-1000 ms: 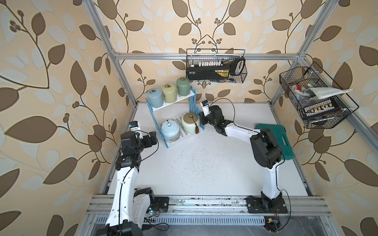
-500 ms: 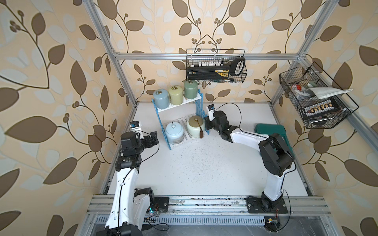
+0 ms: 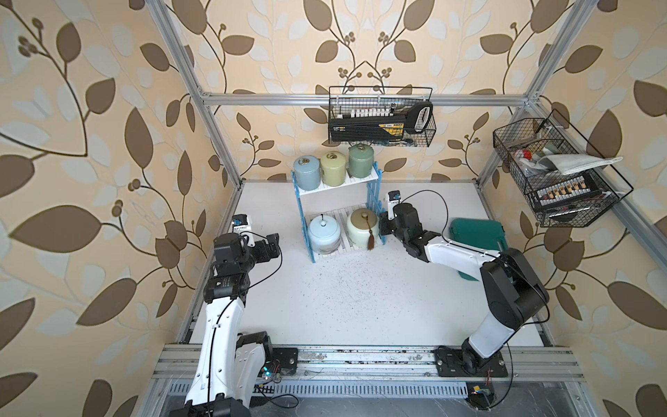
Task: Remove the tea canisters from the shelf
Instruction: Move the shelf to the center of the board.
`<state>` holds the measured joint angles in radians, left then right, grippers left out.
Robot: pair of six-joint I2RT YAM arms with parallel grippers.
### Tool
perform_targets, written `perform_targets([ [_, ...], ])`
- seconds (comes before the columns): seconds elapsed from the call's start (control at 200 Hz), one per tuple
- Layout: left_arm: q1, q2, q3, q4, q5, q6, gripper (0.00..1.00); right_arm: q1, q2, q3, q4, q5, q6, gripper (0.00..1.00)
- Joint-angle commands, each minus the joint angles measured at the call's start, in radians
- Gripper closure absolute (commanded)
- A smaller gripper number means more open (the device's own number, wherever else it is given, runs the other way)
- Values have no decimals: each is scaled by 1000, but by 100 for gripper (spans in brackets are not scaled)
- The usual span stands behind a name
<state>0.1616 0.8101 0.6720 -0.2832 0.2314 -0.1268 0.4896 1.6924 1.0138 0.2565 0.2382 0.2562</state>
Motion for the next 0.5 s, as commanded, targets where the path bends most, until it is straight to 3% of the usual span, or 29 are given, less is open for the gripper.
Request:
perform_targets([
  [0.0, -12, -16, 10, 29, 25, 21, 1, -52, -66, -49, 8, 241, 101, 100],
  [0.495, -24, -8, 10, 31, 39, 14, 1, -51, -137, -112, -19, 399, 184, 100],
])
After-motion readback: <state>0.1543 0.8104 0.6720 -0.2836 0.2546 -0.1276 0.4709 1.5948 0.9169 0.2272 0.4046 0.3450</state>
